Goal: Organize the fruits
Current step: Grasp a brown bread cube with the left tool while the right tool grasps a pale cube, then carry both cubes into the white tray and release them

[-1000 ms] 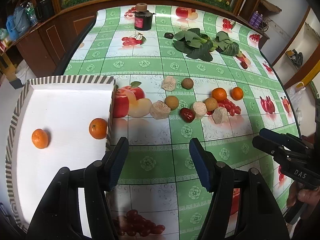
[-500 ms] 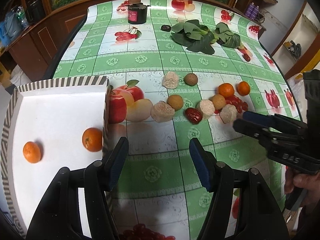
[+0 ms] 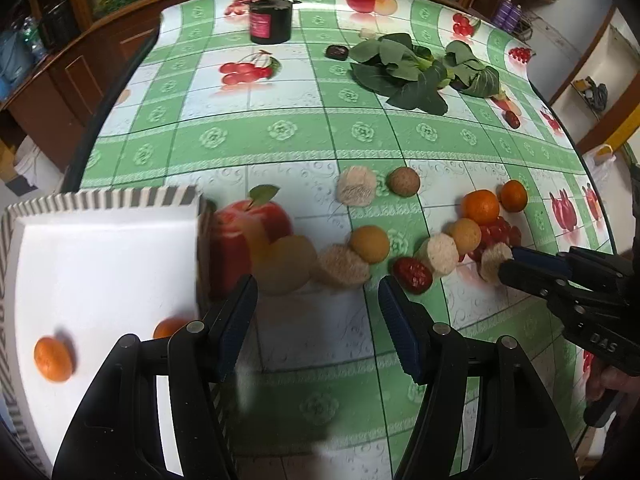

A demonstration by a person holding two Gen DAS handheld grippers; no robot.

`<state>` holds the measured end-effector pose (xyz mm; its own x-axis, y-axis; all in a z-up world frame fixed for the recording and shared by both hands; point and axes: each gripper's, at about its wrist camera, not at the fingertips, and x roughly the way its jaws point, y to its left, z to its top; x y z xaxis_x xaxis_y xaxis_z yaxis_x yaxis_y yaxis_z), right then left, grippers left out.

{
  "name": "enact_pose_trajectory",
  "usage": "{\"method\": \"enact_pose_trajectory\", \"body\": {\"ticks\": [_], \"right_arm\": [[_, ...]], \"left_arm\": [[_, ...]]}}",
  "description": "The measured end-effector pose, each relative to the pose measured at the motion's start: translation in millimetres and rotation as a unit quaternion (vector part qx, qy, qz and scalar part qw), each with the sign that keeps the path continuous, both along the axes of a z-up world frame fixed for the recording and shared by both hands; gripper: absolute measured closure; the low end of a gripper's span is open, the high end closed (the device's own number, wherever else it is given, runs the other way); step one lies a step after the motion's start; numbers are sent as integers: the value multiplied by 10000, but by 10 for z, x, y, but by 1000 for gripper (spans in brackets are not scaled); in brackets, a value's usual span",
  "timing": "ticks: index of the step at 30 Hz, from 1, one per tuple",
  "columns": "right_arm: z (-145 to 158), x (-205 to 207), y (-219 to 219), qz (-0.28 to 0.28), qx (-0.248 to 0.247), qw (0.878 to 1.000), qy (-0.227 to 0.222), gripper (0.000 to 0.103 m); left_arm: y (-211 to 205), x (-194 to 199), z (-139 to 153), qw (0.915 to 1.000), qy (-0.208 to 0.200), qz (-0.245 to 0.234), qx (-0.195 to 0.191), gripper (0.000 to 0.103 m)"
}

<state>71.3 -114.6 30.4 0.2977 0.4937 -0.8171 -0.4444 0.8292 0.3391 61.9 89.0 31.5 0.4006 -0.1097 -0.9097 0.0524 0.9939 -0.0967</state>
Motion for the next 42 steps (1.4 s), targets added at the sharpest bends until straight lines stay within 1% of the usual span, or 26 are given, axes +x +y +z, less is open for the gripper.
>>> {"method": "enact_pose_trajectory", "body": {"ticks": [5, 6, 7, 8, 9, 10, 11, 14, 19, 24, 29, 37, 42], "right_arm": [[-15, -16, -52, -9, 67, 9999, 115, 83], [-20, -27, -59, 2, 72, 9999, 122, 83], [-23, -33, -60, 8, 77, 9999, 132, 83], [-24, -37, -60, 8, 85, 9999, 144, 83], [-26, -38, -59, 0, 91, 9999, 144, 83], [-26, -40, -63, -10, 98, 9998, 146, 83], [-27, -40, -66, -23, 104, 9998, 153, 83], [-21, -48, -72, -72, 134, 9997, 174, 83], [20, -110, -85, -75, 155, 9997, 168, 83], [46, -179, -75, -89, 195, 9996, 206, 83], [125, -279, 11, 6, 175, 9997, 139, 83], [299, -469, 269, 270, 185, 9995, -32, 83], [388, -586, 482, 434, 184, 9988, -139, 83]], "left_arm": [[-61, 84, -82, 9997, 86, -245, -15, 40], [-75, 87, -108, 9994, 108, -315, 27, 43], [-85, 88, -127, 9993, 116, -350, 55, 52], [-89, 94, -161, 9991, 167, -390, 67, 56], [-88, 85, -151, 9991, 67, -410, 77, 58], [-86, 91, -154, 9991, 69, -426, 48, 66], [-84, 96, -152, 9991, 56, -422, 26, 69], [-67, 97, -145, 9994, 63, -344, -23, 70], [-63, -17, -94, 9997, 36, -253, -55, 70], [-88, -199, 43, 9998, -73, -170, -124, 70], [-66, -373, 155, 9997, -174, -69, -132, 70], [201, -664, 318, 9990, -299, 226, -243, 70], [510, -846, 400, 9979, -369, 479, -239, 70]]}}
